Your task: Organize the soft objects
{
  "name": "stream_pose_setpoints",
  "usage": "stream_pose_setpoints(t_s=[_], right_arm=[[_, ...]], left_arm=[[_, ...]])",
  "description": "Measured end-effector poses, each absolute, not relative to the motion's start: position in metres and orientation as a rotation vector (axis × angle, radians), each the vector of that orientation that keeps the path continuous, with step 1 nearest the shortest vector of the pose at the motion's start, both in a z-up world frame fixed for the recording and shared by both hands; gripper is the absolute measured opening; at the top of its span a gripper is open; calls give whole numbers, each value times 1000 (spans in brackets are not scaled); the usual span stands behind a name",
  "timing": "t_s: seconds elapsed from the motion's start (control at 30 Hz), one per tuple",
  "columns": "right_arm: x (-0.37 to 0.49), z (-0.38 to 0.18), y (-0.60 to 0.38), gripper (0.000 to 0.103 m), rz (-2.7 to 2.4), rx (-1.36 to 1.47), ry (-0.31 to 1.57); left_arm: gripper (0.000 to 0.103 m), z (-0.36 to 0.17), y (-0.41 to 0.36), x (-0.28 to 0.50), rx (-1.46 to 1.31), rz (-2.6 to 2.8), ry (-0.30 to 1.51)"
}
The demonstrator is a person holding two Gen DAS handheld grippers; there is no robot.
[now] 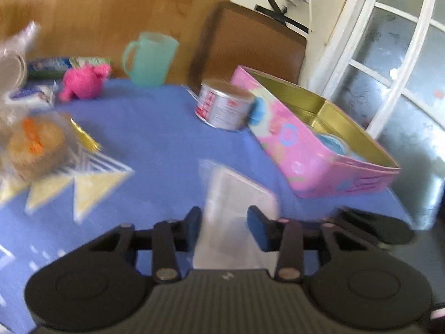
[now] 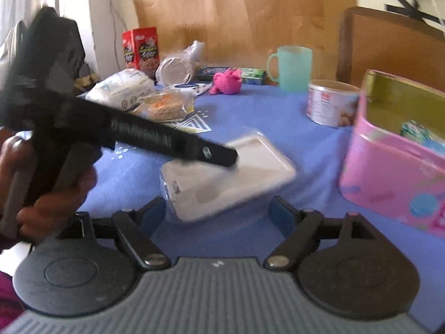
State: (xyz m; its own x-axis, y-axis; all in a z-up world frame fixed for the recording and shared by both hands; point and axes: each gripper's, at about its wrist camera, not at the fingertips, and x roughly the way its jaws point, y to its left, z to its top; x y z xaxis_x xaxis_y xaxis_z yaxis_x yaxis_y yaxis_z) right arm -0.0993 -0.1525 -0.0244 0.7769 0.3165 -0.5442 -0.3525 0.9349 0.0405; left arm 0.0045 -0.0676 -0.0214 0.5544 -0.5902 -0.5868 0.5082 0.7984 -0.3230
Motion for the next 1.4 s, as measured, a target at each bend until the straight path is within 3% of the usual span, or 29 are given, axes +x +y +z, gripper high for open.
stream_pose_setpoints(t_s=[0.17, 0.23, 0.37, 0.5, 0.63, 0.73, 0.9, 0.97, 1.07, 1.1, 1.13, 1.2, 1.23, 1.33, 1.4], right_arm=[[-94, -19, -153, 74, 386, -23, 511], [-99, -10, -156, 48, 425, -9, 449], [-111, 11, -172, 45, 306, -47, 306], [-122, 33, -212, 24, 170, -3, 193], [-130, 44, -263, 27, 170, 151, 195], [-142, 38, -280, 40, 283, 225, 228], [-148, 16, -244, 52, 351, 99, 311], [-139, 5, -226, 61, 345, 49, 388], [-112, -9, -207, 72, 353, -20, 498], [-108, -13, -201, 76, 350, -52, 517], [-102, -16, -192, 77, 343, -93, 532], [-89, -22, -179, 86, 324, -156, 569], [-83, -22, -178, 88, 329, -136, 586], [-71, -22, -175, 83, 292, -108, 584], [-75, -22, -167, 80, 278, -125, 561]], left_arm=[[35, 3, -70, -5, -83, -575, 682], [26, 23, -78, -6, -90, -640, 653], [26, 58, -129, -15, -7, -777, 560], [24, 79, -187, -22, 76, -903, 493], [34, 102, -202, -27, 97, -917, 412], [37, 111, -174, -14, 23, -832, 415], [37, 74, -118, 21, -56, -602, 610], [43, 48, -103, 30, -108, -579, 725], [70, 14, -90, 36, -185, -607, 848], [85, 5, -91, 38, -199, -617, 874], [93, -3, -93, 39, -207, -623, 895], [96, -13, -100, 36, -187, -664, 861], [92, -14, -105, 32, -162, -677, 846], [68, -11, -109, 25, -120, -674, 826], [65, -9, -102, 22, -123, -660, 826]])
